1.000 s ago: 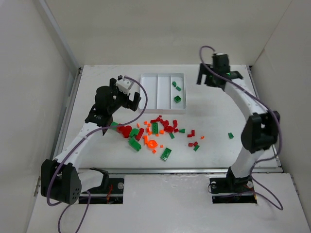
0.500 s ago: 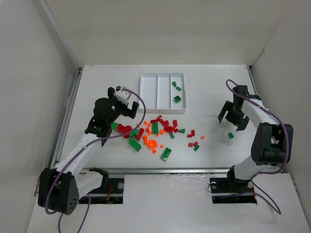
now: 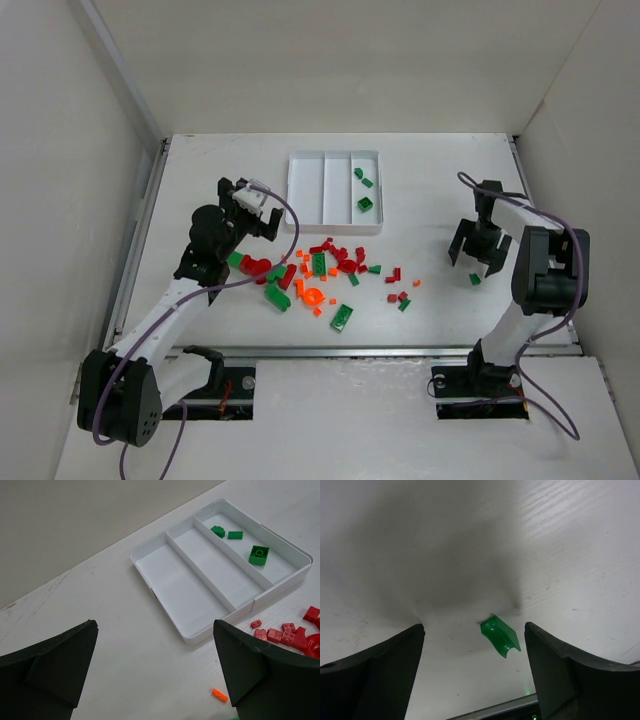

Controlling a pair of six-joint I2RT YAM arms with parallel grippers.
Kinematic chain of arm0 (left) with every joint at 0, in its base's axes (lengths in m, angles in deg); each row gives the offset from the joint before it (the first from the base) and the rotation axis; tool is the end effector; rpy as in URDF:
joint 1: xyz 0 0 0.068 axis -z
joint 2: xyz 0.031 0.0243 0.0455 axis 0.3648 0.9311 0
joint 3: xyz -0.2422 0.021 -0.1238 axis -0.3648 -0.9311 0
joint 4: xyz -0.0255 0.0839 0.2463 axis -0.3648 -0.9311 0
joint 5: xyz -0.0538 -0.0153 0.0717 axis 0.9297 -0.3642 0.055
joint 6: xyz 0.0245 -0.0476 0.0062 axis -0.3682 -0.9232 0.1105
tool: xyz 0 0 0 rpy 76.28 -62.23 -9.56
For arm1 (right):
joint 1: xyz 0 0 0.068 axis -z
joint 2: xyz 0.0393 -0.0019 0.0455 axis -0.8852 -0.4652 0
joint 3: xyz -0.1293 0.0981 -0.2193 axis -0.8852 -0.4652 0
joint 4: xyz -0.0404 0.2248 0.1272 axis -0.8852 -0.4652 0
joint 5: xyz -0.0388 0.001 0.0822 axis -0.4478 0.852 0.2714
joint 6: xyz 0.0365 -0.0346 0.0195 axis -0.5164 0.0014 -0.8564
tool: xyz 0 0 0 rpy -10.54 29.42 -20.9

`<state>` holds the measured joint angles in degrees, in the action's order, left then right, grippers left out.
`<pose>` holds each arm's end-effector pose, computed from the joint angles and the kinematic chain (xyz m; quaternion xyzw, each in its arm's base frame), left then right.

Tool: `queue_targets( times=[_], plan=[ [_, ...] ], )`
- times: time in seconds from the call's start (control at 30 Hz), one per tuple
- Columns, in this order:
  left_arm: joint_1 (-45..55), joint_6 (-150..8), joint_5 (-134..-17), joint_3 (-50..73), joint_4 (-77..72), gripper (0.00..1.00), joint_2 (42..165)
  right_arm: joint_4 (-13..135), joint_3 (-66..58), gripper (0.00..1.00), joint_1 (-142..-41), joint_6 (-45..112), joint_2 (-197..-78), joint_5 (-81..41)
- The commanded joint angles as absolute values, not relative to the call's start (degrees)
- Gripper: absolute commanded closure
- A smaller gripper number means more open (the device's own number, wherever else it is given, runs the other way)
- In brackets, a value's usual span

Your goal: Sort the legos into containers by color

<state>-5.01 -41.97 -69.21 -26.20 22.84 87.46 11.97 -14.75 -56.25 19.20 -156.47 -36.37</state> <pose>0.2295 -0.0766 0.2964 0.2884 0.6302 -0.0784 0.7167 0.3090 -0.0384 0.1721 0.2372 0.9672 -0.0738 0.0537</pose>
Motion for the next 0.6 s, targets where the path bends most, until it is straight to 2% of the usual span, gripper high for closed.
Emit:
queue_targets(
  times=[0.0, 0.07, 0.1, 0.27, 0.47, 0.57],
  plan=[
    [-5.2, -40.7, -69.7, -27.0, 27.3, 0.00, 86.1, 11.1, -12.9, 0.14, -55.9, 20.7, -157.3, -34.8],
    [-5.2, -40.7, -70.2, -27.0, 27.8, 0.00, 86.1, 11.1, -13.6, 0.26, -55.9, 20.7, -157.8, -33.7],
    [-5.2, -40.7, -70.2, -27.0, 27.8, 0.00, 86.1, 11.1, -13.6, 0.28, -55.9, 20.7, -157.8, -32.9],
    [-5.2, -39.7, -70.7, -27.0, 27.8, 0.00, 86.1, 11.1, -16.4, 0.28, -55.9, 20.7, -156.4, -31.7],
    [-5.2, -39.1, -70.2, -27.0, 29.7, 0.00, 86.6, 11.1, -19.7, 0.44, -55.9, 20.2, -154.5, -27.0],
    [-5.2, -38.5, -70.2, -27.0, 30.2, 0.00, 86.6, 11.1, -21.3, 0.44, -55.9, 19.7, -152.1, -25.8]
  ],
)
